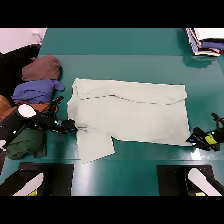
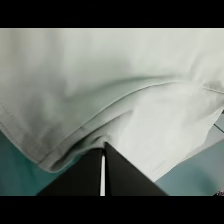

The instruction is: Fold the shirts.

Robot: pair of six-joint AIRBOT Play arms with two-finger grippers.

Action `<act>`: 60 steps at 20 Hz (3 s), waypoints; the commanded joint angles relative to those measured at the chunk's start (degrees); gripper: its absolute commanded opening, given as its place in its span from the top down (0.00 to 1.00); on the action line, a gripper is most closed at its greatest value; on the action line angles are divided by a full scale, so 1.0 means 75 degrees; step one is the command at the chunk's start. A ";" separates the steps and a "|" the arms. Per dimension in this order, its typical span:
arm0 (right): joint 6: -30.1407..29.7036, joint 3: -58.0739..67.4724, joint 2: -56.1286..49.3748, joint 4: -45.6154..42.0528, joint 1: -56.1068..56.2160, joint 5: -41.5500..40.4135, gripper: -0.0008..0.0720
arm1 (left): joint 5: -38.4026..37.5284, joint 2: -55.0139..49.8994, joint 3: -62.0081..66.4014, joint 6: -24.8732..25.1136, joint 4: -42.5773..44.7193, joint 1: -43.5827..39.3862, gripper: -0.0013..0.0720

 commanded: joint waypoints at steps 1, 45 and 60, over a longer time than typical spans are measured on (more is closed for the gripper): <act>-0.0015 -0.0122 -0.0373 0.0332 0.0504 -0.0382 0.50 | 0.0044 0.0006 0.0017 0.0000 0.0087 -0.0003 0.95; -0.0624 0.6502 -0.4132 0.1547 0.1603 0.0405 0.25 | -0.0440 -0.4147 0.7073 -0.0256 0.1955 -0.0003 0.68; -0.1903 0.4943 -0.5152 0.4071 0.1594 -0.0670 0.95 | 0.0901 -0.4809 0.7079 -0.0950 0.0988 -0.1714 0.95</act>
